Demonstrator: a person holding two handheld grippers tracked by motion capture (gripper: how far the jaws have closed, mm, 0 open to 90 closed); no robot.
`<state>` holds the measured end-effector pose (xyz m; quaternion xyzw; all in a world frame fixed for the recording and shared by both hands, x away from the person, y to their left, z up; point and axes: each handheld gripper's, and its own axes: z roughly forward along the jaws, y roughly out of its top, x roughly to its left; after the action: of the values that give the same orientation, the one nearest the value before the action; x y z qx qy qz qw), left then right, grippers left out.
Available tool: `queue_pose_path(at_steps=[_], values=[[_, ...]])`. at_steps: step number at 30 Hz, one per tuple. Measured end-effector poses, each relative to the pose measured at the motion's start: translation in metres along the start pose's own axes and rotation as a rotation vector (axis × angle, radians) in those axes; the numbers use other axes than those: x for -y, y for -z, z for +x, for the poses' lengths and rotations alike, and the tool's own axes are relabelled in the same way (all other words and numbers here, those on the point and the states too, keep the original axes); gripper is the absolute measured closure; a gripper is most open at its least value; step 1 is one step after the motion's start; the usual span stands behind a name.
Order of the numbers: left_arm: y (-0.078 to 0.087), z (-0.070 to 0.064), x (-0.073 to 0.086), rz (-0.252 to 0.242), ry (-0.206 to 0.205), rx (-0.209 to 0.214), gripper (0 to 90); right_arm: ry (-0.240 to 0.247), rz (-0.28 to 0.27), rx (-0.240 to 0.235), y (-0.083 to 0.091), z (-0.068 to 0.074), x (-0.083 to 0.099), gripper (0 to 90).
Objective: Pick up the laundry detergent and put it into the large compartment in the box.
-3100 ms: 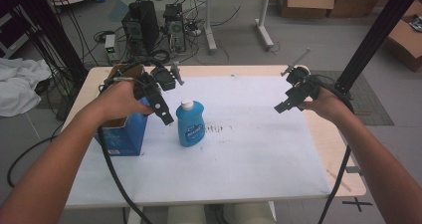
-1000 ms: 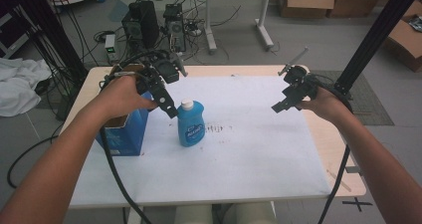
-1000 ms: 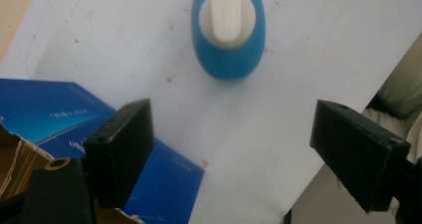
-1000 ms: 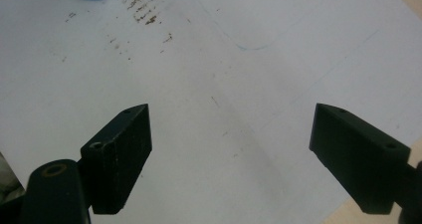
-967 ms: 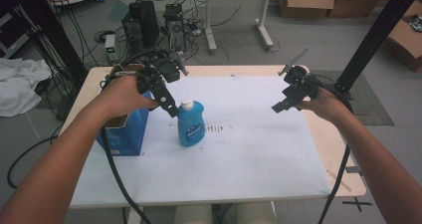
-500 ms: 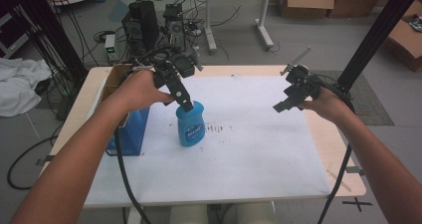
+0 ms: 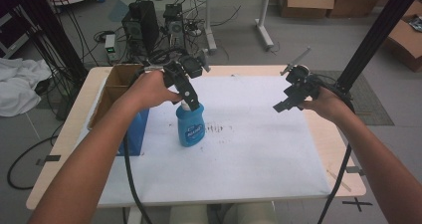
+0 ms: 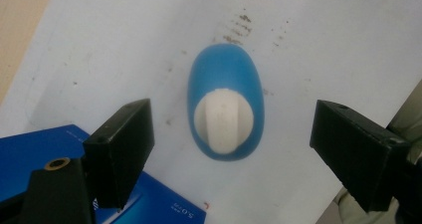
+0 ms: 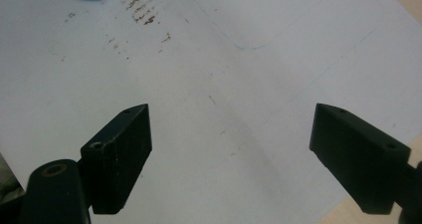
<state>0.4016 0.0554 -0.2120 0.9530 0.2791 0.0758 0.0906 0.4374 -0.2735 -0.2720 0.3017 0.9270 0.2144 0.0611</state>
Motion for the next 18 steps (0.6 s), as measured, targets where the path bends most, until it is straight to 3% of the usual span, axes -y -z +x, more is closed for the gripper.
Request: queue_pose_path(at_steps=[18], values=[[-0.026, 0.002, -0.008, 0.023, -0.009, 0.022, 18.4, -0.008, 0.003, -0.004, -0.004, -0.005, 0.003, 16.9]])
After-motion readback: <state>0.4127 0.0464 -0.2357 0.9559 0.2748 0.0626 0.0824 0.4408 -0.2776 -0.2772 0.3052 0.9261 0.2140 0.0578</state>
